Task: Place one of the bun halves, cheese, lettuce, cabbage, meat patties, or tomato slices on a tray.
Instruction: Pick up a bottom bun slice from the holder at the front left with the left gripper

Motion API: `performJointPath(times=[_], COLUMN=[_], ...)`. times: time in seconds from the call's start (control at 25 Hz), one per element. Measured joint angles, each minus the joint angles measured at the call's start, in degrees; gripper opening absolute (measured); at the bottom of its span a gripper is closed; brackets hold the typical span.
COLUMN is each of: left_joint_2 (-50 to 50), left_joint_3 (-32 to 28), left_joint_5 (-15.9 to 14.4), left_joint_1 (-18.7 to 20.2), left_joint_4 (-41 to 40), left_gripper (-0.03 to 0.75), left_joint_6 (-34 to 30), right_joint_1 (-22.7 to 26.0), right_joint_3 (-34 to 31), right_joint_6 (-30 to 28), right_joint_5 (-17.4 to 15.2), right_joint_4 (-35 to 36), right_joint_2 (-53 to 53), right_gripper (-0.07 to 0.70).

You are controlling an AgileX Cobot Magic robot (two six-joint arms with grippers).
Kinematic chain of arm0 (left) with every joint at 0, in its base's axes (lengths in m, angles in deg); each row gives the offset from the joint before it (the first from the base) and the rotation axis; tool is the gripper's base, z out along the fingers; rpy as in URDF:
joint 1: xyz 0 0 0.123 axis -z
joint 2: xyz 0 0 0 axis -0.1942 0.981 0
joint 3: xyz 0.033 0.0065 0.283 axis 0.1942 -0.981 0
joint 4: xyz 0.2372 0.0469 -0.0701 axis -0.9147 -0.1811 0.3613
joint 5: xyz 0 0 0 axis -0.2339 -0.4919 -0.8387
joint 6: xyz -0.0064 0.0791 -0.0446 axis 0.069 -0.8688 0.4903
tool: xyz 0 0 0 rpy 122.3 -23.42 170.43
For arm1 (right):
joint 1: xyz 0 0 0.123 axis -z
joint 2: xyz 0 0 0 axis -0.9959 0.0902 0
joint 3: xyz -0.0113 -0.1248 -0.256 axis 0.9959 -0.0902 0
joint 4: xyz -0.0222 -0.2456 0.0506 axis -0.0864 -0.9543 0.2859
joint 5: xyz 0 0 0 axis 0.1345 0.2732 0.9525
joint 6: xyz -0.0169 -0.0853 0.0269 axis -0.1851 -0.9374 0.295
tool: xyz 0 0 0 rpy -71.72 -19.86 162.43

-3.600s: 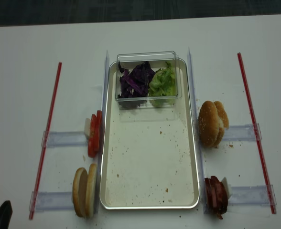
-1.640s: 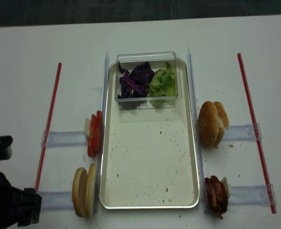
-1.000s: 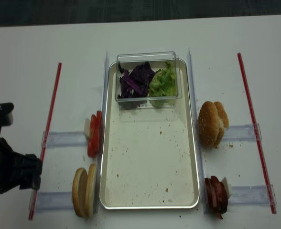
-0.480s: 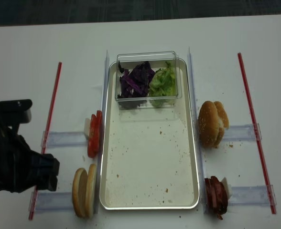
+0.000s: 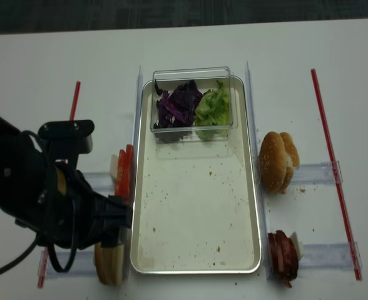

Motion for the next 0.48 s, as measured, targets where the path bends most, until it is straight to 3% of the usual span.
performJointPath(times=[0.28, 0.48], left_joint_2=[5.06, 7.20], left_joint_3=[2.64, 2.98], left_joint_5=[0.65, 1.27], left_joint_1=[9.41, 10.73], left_joint_4=[-1.86, -2.21], left_gripper=[0.547, 0.547], left_joint_6=[9.28, 10.76], right_joint_1=[0.00, 0.00], right_joint_3=[0.00, 0.00], right_joint_6=[0.00, 0.00], right_joint_5=[0.00, 0.00], right_joint_4=[0.00, 0.00], right_joint_2=[0.00, 0.00], right_gripper=[0.678, 0.678])
